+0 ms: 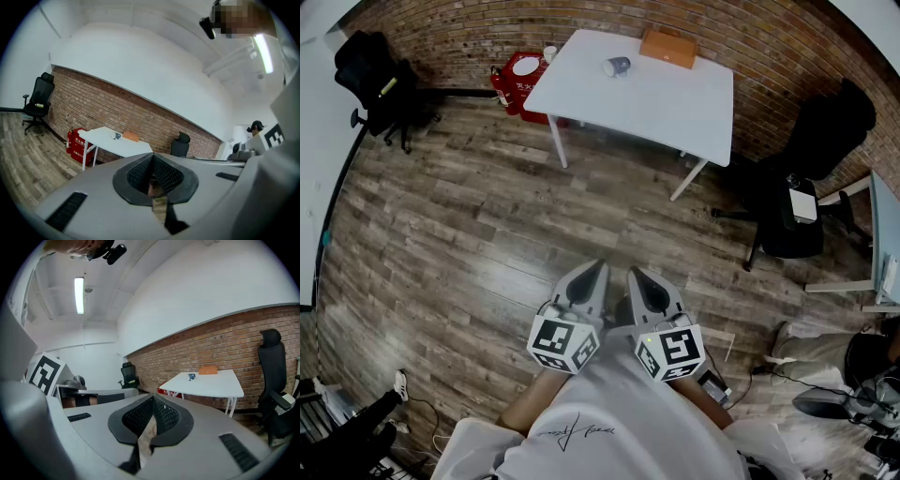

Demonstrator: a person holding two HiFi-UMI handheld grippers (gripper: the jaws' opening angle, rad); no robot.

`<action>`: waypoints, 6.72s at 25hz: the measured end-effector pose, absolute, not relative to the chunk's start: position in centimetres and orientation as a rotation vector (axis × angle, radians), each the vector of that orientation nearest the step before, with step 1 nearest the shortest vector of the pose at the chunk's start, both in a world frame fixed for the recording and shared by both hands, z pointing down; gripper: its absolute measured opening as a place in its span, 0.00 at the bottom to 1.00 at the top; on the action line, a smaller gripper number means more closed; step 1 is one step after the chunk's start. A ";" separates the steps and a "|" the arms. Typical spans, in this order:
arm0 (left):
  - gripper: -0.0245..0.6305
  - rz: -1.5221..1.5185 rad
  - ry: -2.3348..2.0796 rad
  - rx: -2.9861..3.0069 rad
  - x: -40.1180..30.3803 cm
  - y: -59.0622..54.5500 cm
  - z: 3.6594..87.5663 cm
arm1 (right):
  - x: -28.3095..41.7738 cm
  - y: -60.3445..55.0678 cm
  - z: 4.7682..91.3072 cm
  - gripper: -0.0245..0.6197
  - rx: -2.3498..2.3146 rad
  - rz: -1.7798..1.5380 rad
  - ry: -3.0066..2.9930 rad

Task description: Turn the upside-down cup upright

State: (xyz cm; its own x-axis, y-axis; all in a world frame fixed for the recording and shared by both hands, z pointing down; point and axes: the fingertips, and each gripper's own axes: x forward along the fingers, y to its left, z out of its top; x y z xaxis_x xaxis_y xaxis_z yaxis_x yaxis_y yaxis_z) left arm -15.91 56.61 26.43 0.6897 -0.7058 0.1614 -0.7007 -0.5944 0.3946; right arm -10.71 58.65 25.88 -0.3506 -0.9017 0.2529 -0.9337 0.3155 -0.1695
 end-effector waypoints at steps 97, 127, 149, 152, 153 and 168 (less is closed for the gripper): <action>0.05 0.064 -1.116 2.481 -1.6 26.0 25.8 | 2.4 26.7 26.5 0.07 1.556 0.593 -2.621; 0.05 0.031 -0.989 2.482 -5.6 5.5 26.1 | -0.1 6.3 26.1 0.07 1.676 0.485 -2.438; 0.05 0.033 -1.027 2.339 -5.2 -3.2 30.3 | 2.1 -2.1 28.4 0.07 1.588 0.439 -2.347; 0.05 0.042 -1.042 2.295 -4.8 -4.0 31.3 | 2.6 -3.0 29.3 0.07 1.562 0.471 -2.346; 0.05 0.042 -1.042 2.284 -4.5 -4.3 31.6 | 2.8 -3.3 29.5 0.07 1.551 0.479 -2.346; 0.05 0.069 -1.031 2.169 -0.9 -7.9 35.4 | 5.1 -8.3 32.6 0.07 1.423 0.533 -2.352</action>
State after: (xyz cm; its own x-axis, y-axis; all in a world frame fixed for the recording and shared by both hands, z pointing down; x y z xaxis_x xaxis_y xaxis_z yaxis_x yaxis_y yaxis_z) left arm -0.92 -7.92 35.40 0.6782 -0.6544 0.3344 -0.6932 -0.4186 0.5867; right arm 5.10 -8.31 32.62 -0.4407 -0.7653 0.4692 -0.8928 0.4282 -0.1401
